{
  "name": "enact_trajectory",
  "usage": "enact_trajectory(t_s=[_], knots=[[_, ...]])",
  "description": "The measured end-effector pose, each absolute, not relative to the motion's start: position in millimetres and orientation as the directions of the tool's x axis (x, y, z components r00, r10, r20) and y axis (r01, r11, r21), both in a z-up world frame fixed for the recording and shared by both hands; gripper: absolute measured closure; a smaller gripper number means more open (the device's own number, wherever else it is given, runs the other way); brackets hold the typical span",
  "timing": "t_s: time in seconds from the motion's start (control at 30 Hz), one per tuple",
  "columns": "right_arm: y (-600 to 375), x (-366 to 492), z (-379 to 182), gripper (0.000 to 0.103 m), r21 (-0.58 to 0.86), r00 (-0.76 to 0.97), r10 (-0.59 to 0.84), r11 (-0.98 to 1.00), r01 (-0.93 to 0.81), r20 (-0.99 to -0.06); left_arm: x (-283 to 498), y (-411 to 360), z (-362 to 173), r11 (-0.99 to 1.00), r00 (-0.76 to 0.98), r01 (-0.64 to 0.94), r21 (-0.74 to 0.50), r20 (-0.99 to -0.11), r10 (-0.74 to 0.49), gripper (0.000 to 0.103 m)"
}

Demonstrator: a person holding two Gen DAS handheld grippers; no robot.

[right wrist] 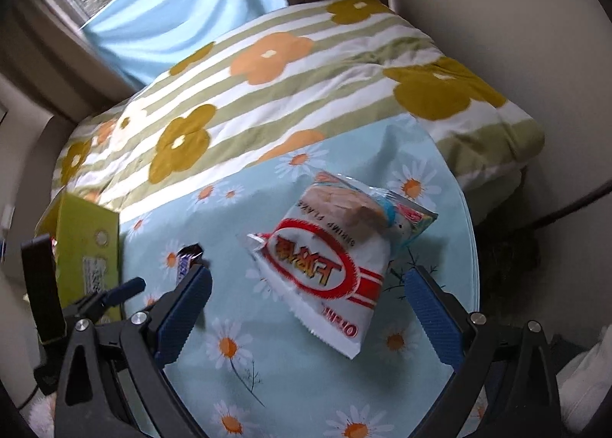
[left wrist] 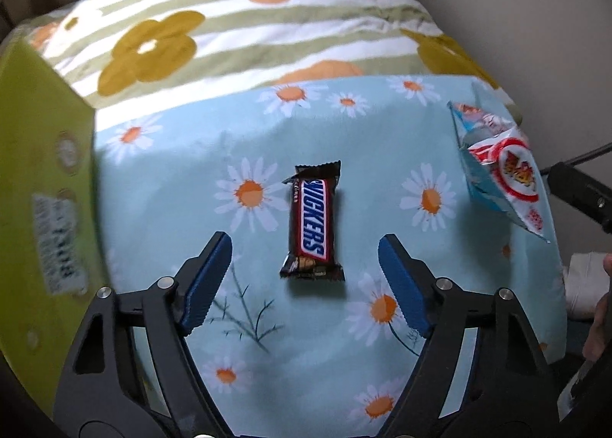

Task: Organize snacks
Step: 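Grasp the Snickers bar with the left tool while the right tool grasps the shrimp-flake bag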

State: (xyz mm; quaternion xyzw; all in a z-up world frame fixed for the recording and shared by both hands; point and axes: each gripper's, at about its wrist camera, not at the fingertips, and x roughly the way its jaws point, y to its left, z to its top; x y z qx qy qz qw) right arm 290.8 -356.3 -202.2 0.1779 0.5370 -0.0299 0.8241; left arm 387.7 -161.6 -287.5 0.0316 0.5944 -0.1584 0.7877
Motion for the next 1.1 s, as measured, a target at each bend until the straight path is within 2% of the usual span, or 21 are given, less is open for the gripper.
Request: enact_trajectory(t_s=[0.07, 0.2, 0.23, 0.53, 1.1], knots=[[-359.8, 292.8, -206.4, 0.002, 0.284, 0.425, 0.150, 0.920, 0.272, -0.893, 392.8, -166.3, -296.0, 0.940, 0.220, 0.311, -0.136, -0.953, -0.211, 0.037], [-365.9, 296.5, -211.2, 0.002, 0.307, 0.434, 0.147, 0.893, 0.328, -0.889, 402.2, -170.6, -309.3, 0.930, 0.177, 0.338, -0.143, -0.961, -0.212, 0.045], [-367.1, 297.6, -212.6, 0.002, 0.308, 0.430, 0.144, 0.889, 0.340, -0.891, 404.1, -171.4, -311.9, 0.929, 0.170, 0.343, -0.143, -0.963, -0.211, 0.051], [-378.7, 306.3, -225.0, 0.002, 0.340, 0.413, 0.154, 0.840, 0.424, -0.897, 407.4, -180.9, -311.6, 0.898, 0.189, 0.435, -0.059, -0.970, -0.156, 0.077], [-394.4, 328.5, -258.7, 0.002, 0.423, 0.365, 0.254, 0.741, 0.521, -0.896, 408.1, -177.9, -299.6, 0.890, 0.219, 0.450, -0.076, -0.957, -0.192, 0.077]])
